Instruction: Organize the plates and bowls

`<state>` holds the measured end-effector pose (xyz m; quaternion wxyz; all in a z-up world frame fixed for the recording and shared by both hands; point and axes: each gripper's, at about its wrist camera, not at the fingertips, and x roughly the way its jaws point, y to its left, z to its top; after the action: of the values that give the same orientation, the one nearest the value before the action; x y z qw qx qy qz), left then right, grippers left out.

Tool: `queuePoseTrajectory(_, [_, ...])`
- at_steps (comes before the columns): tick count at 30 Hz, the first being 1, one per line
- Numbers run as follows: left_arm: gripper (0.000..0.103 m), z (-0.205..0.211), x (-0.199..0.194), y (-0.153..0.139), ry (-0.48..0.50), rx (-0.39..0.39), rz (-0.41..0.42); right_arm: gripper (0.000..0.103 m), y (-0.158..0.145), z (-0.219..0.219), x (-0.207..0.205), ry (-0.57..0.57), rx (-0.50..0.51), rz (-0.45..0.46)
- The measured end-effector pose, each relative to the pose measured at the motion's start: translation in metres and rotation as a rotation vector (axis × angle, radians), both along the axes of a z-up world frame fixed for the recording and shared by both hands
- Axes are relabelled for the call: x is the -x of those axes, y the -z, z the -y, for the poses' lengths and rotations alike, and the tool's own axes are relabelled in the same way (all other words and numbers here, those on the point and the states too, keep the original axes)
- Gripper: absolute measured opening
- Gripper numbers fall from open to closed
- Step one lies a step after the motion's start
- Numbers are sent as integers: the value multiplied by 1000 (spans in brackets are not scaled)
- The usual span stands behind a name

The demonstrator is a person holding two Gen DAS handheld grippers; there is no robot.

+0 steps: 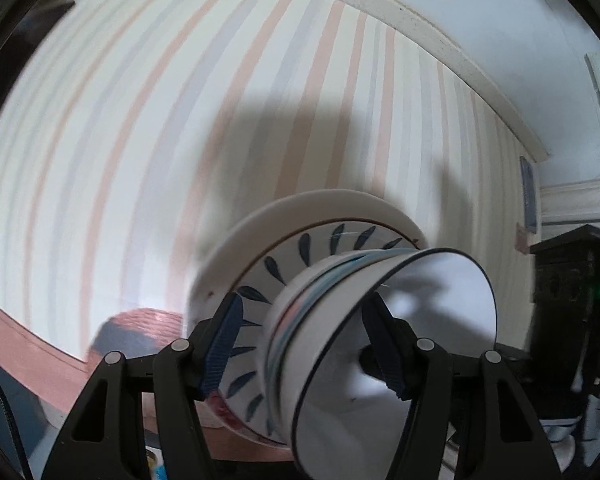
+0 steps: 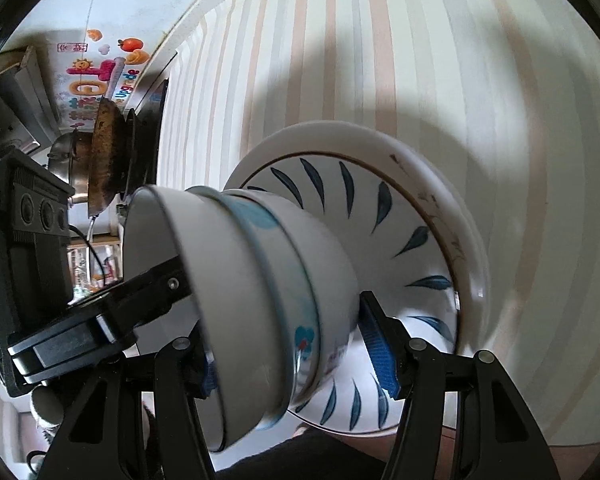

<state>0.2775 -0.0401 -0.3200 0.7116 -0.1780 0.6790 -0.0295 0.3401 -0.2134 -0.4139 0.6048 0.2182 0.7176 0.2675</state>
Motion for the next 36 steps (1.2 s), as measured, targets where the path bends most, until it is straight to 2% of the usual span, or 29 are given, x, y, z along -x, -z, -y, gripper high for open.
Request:
queuePoseTrajectory(7, [59,5,9,-28,40,-102,63,63,-35,9,12,-2,90,106])
queuePoseTrajectory(8, [61,6,11,-33,44,-112,80,65,-41,11,15,2,98,122])
queuePoseTrajectory(11, [61,7,20,-48,57,-156,125,80,-60,18,22,24,132,173])
queuePoseTrajectory(13, [66,6,24,-58,54,-178,163,91,-75,23,26,39,165,220])
queuePoseTrajectory(15, [85,5,27,-66,48,-194,190,93,-88,27,30,51,200,261])
queuePoseTrajectory(16, [87,4,29,-70,43,-205,204,96,-93,30,32,56,222,280])
queuePoseTrajectory(19, [88,0,34,-81,29,-233,247,97,-110,32,37,77,294,356])
queuePoseTrajectory(21, [97,0,36,-85,27,-237,262,98,-121,32,41,83,352,407])
queuePoseTrajectory(23, [101,-2,40,-90,30,-244,280,98,-130,31,46,92,383,433])
queuePoseTrajectory(28, [101,-4,53,-109,57,-251,342,99,-156,28,65,141,413,494])
queuePoseTrajectory(36, [101,-11,97,-161,125,-273,508,100,-215,7,122,256,442,604])
